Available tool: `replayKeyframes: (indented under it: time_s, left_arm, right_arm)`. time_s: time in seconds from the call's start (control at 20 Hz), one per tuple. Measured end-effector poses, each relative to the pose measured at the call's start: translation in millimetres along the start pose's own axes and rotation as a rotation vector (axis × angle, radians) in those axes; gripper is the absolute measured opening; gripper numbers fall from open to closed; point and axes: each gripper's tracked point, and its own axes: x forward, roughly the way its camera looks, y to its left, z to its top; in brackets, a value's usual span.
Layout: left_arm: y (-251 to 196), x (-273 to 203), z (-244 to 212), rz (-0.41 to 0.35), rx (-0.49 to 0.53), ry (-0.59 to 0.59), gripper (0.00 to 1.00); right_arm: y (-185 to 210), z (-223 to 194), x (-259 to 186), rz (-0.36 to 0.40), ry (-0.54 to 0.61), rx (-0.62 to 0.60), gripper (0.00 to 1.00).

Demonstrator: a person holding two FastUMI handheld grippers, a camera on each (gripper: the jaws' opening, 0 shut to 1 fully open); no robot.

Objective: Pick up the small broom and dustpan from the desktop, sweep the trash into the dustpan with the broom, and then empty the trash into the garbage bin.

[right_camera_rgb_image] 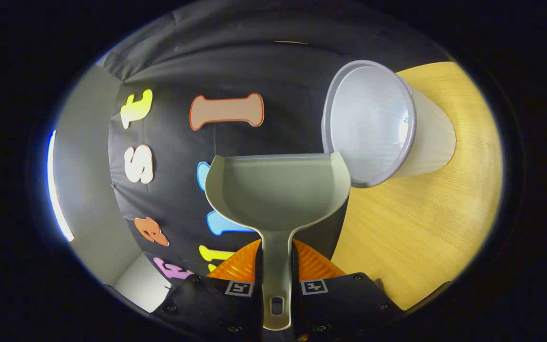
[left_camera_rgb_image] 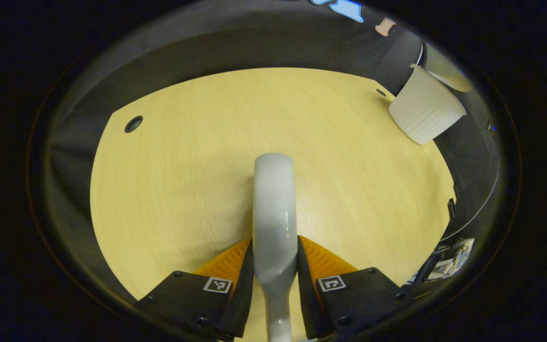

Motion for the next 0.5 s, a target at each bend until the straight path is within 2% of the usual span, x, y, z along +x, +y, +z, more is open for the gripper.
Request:
replayKeyframes:
  time_s: [0.1, 0.3, 0.5]
  left_arm:
    - [18, -10, 21, 0.005, -0.005, -0.002, 0.52]
    - [55, -32, 71, 0.012, -0.022, -0.008, 0.5]
    - [93, -56, 127, 0.023, -0.053, -0.01, 0.5]
  right_arm:
    - [0, -26, 7, -0.021, 0.057, -0.069, 0.22]
    - [-26, -72, 20, -0.112, 0.17, -0.211, 0.22]
    - [-81, -114, 24, -0.282, 0.268, -0.37, 0.22]
